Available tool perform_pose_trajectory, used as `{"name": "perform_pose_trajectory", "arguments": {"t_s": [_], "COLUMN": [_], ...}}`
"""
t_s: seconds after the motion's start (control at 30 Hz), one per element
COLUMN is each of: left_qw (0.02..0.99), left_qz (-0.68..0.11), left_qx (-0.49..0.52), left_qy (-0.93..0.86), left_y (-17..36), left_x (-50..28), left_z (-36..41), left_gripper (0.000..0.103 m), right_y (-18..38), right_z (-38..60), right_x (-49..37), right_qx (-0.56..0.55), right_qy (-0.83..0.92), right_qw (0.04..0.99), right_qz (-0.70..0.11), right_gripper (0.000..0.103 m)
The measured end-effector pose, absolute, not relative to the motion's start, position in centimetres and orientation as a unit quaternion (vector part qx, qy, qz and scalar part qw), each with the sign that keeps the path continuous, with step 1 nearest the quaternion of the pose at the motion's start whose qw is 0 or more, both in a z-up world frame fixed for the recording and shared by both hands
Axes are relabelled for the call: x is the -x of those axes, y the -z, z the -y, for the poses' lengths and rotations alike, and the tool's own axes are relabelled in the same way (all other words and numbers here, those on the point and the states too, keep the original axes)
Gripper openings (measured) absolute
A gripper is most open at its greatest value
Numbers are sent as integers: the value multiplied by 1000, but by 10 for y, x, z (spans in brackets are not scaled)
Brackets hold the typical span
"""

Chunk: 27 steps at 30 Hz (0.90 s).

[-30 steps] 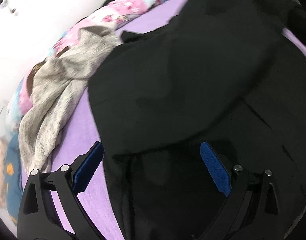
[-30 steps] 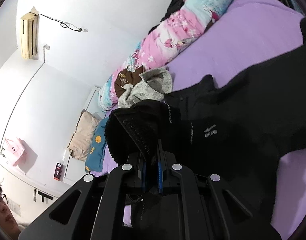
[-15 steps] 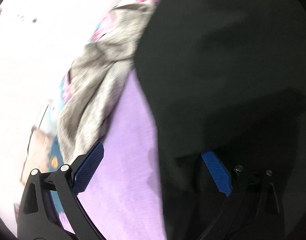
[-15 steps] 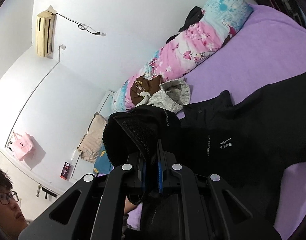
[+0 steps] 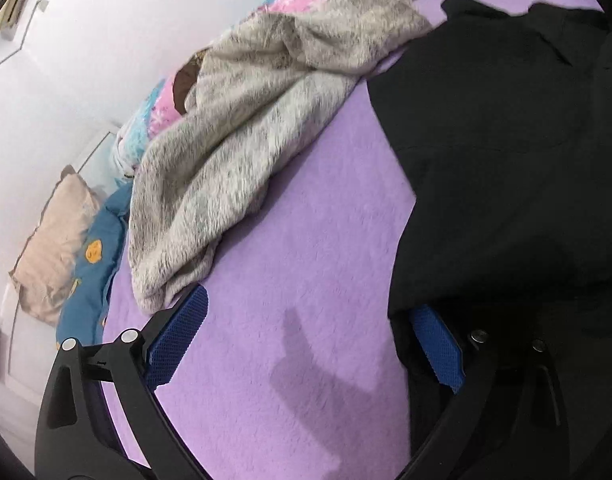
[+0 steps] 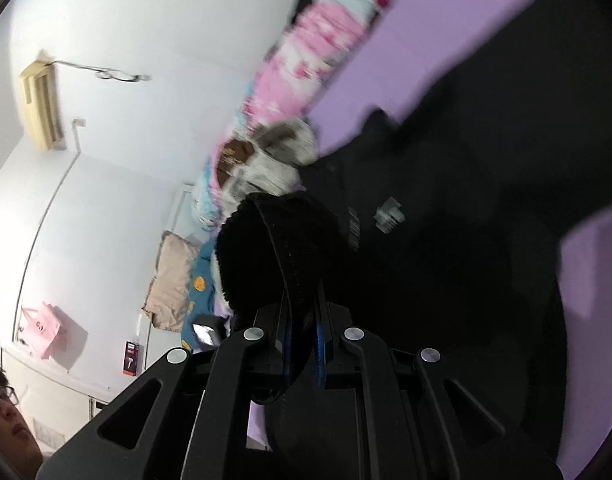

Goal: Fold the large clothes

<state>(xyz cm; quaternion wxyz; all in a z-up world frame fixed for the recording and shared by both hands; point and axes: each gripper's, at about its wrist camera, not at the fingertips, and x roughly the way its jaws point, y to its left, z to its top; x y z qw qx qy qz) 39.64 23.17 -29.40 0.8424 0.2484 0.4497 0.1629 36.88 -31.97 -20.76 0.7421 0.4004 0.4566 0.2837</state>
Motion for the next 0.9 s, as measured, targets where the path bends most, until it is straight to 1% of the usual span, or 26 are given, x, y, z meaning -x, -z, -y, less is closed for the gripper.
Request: {"name": "perform_pose_trajectory", "arguments": {"t_s": [0.07, 0.1, 0.2, 0.33, 0.4, 0.43, 0.5, 0.53, 0.63, 0.67, 0.73, 0.83, 0.9], "left_qw": [840, 840, 844, 843, 839, 839, 837, 835, 834, 831, 824, 819, 824], "left_qz": [-466, -478, -486, -478, -480, -482, -491, -495, -506, -508, -510, -506, -487], "left_qx": [-227, -201, -164, -188, -200, -200, -192, -192, -188, -195, -217, -225, -230], "left_qy": [-162, -161, -158, -160, -158, -156, -148, -140, -116, -114, -119, -153, -176], "left_y": [298, 297, 286, 273, 270, 267, 264, 263, 259, 258, 258, 250, 240], "left_x": [-396, -393, -390, -388, -385, -383, -379, -375, -365, -361, -355, -349, -349], "left_z": [-240, -245, -252, -242, -237, -236, -236, -234, -232, -232, -233, -246, -250], "left_gripper": [95, 95, 97, 97, 97, 97, 97, 97, 97, 97, 97, 97, 97], "right_y": [244, 258, 314, 343, 330, 324, 315, 308, 285, 278, 264, 251, 251], "right_z": [323, 326, 344, 356, 361, 364, 374, 382, 392, 392, 387, 363, 342], "right_x": [-364, -363, -352, -336, -334, -334, -329, -326, -317, -316, -314, -319, -324], "right_qx": [-393, -394, -416, -415, -396, -389, -390, -399, -416, -417, -414, -404, -392], "right_qy": [-268, -259, -213, -179, -165, -156, -142, -138, -146, -153, -172, -221, -248], "right_qw": [734, 729, 709, 700, 718, 725, 734, 741, 758, 763, 773, 771, 767], "right_qz": [-486, -496, -528, -552, -549, -547, -537, -523, -481, -470, -449, -441, -442], "right_gripper": [8, 8, 8, 10, 14, 21, 25, 32, 44, 46, 56, 59, 59]}}
